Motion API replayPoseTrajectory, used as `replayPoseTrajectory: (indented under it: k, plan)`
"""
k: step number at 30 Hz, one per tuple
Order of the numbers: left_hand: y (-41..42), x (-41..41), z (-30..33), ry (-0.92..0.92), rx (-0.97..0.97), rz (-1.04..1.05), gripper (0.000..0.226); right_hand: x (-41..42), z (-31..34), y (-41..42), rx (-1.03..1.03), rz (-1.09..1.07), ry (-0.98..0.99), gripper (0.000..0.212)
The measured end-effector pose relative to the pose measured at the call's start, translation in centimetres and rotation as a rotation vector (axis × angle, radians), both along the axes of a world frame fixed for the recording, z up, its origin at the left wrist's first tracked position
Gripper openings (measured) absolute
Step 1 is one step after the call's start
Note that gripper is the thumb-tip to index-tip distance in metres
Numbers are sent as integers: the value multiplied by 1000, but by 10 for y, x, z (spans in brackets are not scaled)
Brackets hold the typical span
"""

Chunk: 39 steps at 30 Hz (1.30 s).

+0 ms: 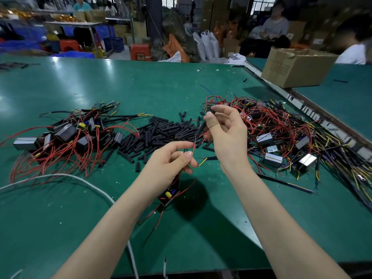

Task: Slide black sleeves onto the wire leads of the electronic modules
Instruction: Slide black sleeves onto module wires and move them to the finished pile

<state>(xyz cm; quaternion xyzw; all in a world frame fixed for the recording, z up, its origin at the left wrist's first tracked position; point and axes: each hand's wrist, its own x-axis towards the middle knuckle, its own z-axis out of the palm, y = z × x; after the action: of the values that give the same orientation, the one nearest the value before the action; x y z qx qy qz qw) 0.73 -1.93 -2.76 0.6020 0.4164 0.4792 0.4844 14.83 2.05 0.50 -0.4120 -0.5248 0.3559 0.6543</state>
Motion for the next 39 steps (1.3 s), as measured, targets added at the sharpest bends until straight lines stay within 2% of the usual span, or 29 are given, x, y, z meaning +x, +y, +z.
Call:
replayPoseTrajectory:
  k: [7,15,20,24,29,39]
  plan:
    - [0,5,-1,-48,10,113,7,-2,-3,-2,-19,41,-11,12]
    - [1,9,-3,8,22,158,9,6,-4,-2,-16,7,-41,11]
    - [2,11,-2,27,5,183,10,7,-6,-4,-14,85,-44,13]
    - [0,11,-2,26,-6,199,12,10,-7,-2,-19,11,-31,11]
    - [-3,11,-1,15,-18,199,11,9,-10,-7,-18,-51,111,12]
    - [-4,16,0,5,-13,202,10,-1,-17,-16,69,-80,50,17]
